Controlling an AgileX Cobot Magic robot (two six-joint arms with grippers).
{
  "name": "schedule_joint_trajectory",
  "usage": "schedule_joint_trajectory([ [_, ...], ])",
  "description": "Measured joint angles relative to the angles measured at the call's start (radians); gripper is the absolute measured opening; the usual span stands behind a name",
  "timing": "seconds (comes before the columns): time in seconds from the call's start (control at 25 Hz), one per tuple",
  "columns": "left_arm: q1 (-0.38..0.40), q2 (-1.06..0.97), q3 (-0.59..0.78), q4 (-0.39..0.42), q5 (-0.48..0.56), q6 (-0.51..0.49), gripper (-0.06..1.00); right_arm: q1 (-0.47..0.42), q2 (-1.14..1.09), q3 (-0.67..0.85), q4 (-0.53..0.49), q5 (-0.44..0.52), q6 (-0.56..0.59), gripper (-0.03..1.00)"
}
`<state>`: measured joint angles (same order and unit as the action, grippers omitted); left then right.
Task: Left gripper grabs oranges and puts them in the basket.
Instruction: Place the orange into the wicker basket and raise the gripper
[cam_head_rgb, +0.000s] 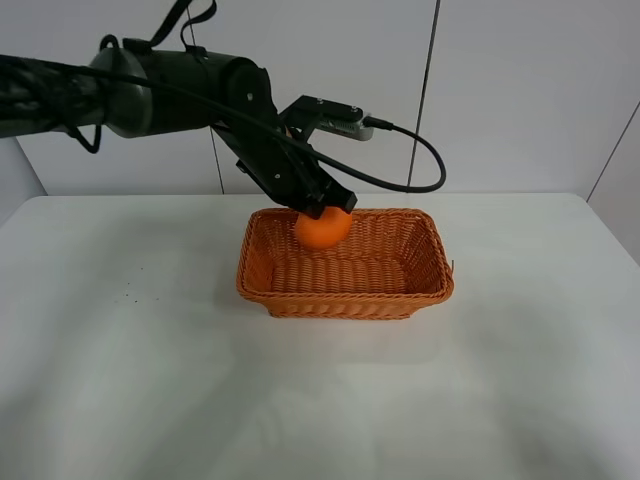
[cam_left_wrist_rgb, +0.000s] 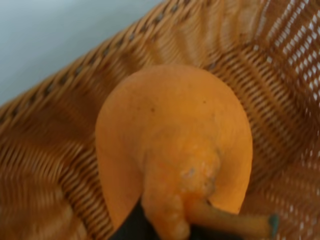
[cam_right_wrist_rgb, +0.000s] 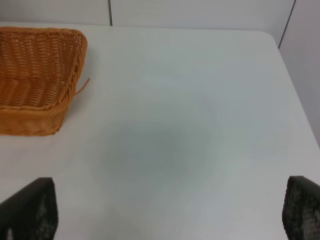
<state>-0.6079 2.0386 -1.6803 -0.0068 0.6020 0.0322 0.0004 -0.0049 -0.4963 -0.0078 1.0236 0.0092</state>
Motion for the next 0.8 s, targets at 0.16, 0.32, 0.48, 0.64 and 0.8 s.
schedule_joint_trajectory([
  [0.16,0.000,0.079,-0.063,-0.005,0.012,-0.005,0.12,0.000,0.000,0.000,0.000,0.000,0.000,0.69],
  [0.32,0.000,0.133,-0.084,-0.027,0.014,-0.005,0.12,0.000,0.000,0.000,0.000,0.000,0.000,0.69],
  [0.48,0.000,0.178,-0.092,-0.047,-0.007,-0.004,0.12,0.000,0.000,0.000,0.000,0.000,0.000,0.69],
  [0.64,0.000,0.211,-0.092,-0.049,-0.007,-0.001,0.12,0.000,0.000,0.000,0.000,0.000,0.000,0.69],
  [0.8,0.000,0.221,-0.095,-0.051,-0.008,0.000,0.12,0.000,0.000,0.000,0.000,0.000,0.000,0.69],
])
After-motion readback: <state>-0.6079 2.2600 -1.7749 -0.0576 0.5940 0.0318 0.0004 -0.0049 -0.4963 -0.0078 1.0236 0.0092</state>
